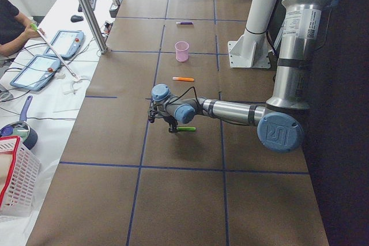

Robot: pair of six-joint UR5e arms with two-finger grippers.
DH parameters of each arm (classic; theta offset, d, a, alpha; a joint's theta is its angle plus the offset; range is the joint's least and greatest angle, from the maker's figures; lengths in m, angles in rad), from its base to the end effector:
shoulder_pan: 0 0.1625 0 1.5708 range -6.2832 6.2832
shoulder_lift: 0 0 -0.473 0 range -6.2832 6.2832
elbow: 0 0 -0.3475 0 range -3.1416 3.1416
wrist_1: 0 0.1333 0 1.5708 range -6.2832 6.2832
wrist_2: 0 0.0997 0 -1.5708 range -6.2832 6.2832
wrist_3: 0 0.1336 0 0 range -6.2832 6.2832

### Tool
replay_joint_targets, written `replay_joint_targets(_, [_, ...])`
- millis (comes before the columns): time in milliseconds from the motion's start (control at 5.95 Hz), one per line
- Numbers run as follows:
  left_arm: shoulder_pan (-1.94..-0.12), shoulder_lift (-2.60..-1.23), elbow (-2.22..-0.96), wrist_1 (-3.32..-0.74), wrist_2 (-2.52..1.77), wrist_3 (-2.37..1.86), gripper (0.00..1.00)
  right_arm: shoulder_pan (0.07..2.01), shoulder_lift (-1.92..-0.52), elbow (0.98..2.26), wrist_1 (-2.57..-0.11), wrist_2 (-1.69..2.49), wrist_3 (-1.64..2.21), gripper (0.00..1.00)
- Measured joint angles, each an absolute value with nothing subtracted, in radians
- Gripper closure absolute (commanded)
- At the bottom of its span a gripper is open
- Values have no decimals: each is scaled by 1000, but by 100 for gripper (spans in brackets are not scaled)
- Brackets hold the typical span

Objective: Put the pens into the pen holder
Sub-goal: 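Lower the left gripper onto the green highlighter and grasp it, then carry the green highlighter with the left gripper over the pink cup and release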

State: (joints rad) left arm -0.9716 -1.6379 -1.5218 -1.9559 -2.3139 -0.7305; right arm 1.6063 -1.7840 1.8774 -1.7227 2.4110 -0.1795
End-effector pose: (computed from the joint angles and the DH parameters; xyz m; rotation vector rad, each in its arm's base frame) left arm 0.2519 -0.4449 0.6795 -0.1494 0.8131 0.0260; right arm 0.0459 -0.3388 0.6872 0.0354 -0.8415 -0.1108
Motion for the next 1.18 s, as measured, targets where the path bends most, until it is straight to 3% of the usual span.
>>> replay_joint_targets(505, [-972, -1652, -1585, -1954, -2324, -735, 100, 1606, -1784, 1882, -1721, 2412, -178, 0])
replay_joint_targets(1177, [-878, -1945, -1809, -1947, -2270, -741, 98, 1606, -1782, 1888, -1714, 2416, -180, 0])
